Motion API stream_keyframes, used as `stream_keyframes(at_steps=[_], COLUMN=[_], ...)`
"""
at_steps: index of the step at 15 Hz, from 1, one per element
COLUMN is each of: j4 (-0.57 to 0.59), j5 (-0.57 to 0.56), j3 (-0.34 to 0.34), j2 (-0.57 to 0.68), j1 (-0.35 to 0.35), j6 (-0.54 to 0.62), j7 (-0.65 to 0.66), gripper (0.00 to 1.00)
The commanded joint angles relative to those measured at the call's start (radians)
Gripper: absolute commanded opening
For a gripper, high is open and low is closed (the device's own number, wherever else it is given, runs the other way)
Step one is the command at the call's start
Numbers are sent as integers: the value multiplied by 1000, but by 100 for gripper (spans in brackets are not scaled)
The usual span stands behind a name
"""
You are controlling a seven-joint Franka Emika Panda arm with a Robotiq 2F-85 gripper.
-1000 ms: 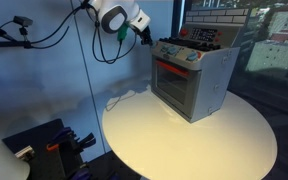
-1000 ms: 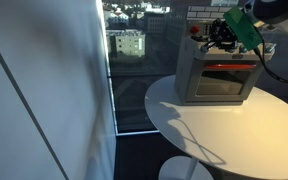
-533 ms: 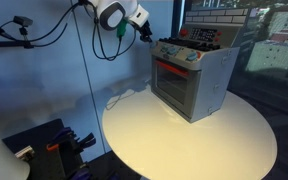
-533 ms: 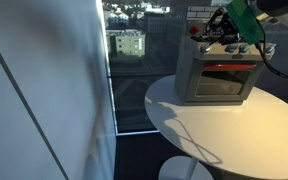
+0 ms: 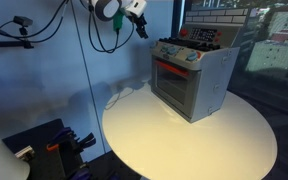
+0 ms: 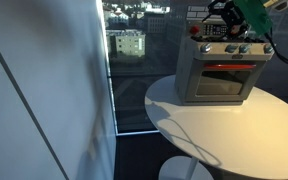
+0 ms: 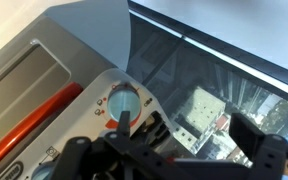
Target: Twist the knob on the stove
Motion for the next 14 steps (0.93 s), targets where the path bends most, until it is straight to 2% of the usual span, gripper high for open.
stream_keyframes(at_steps=[1, 7, 14], j4=[-32, -41, -59], j5=[-9, -80, -181], j3=[-53, -110, -134], j2=[-85, -180, -282], j1=[21, 17, 3], j6=[-150, -401, -628], j7=[-66, -115, -111], gripper=[100, 100, 100])
